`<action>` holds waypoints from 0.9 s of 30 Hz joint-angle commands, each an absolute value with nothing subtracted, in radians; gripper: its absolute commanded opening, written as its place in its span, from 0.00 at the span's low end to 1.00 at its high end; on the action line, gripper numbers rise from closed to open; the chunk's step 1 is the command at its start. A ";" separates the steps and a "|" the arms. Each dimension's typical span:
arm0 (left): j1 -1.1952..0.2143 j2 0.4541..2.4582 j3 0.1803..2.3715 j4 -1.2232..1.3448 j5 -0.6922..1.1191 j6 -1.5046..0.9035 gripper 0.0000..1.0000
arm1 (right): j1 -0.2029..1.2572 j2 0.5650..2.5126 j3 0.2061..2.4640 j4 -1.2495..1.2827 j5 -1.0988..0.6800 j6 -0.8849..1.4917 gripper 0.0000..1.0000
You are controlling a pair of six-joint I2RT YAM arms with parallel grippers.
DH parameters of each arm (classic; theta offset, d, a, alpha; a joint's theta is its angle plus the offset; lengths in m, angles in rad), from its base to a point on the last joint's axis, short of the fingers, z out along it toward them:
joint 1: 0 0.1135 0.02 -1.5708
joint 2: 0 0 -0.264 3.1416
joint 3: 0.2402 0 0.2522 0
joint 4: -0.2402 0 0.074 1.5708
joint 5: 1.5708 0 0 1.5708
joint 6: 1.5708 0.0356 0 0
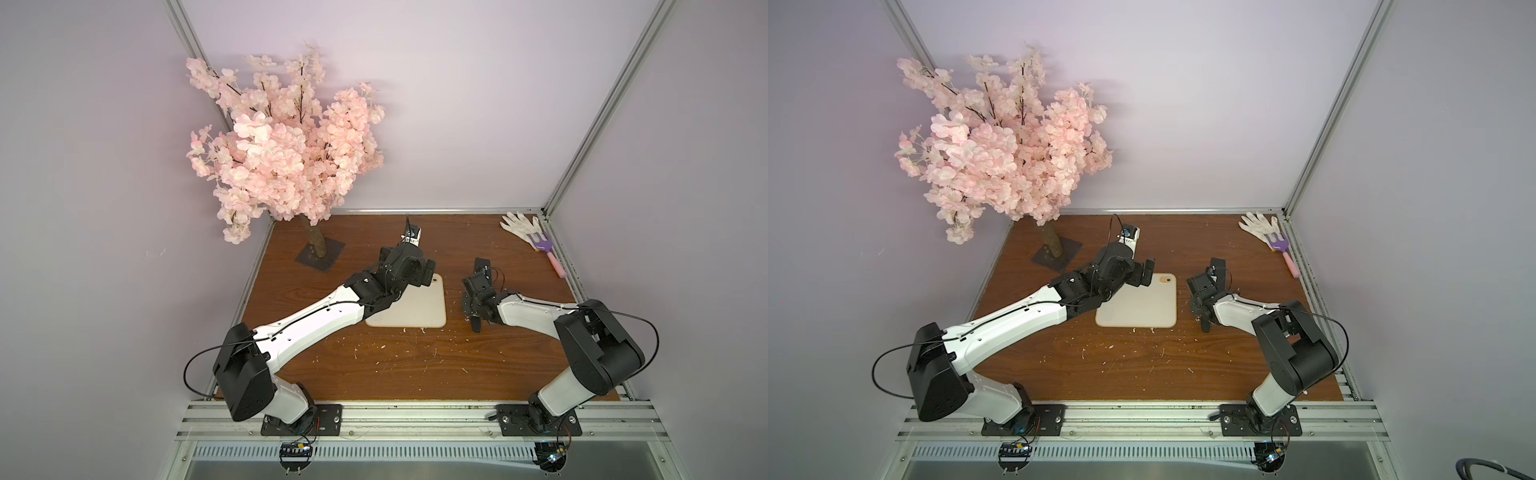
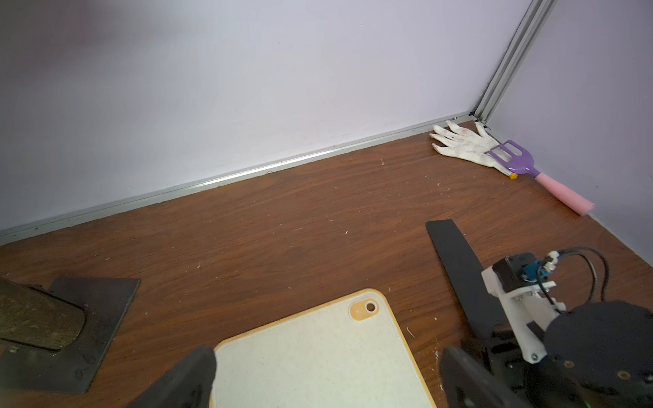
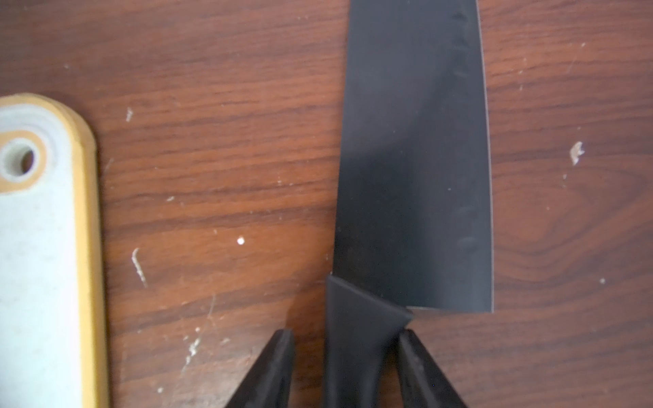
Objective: Align the knife with the edge of the cutting board
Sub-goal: Pick up the knife at the center of the board.
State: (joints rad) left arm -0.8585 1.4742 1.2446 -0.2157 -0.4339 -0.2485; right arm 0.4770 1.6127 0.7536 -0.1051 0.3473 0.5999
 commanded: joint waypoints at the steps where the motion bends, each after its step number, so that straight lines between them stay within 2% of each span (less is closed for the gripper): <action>1: -0.864 1.459 1.237 -0.205 -0.461 -0.239 1.00 | 0.479 1.636 0.745 -0.127 0.328 0.619 0.51; 8: -0.865 1.457 1.237 -0.204 -0.468 -0.239 1.00 | 0.476 1.648 0.735 -0.124 0.326 0.617 0.50; 12: -0.865 1.453 1.231 -0.199 -0.487 -0.242 1.00 | 0.472 1.649 0.730 -0.122 0.327 0.615 0.45; 27: -0.865 1.448 1.227 -0.192 -0.521 -0.236 1.00 | 0.466 1.654 0.699 -0.096 0.310 0.611 0.38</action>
State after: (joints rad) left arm -0.8589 1.4628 1.2396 -0.2100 -0.4965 -0.2459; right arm 0.4706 1.6184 0.7338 -0.0463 0.3508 0.6029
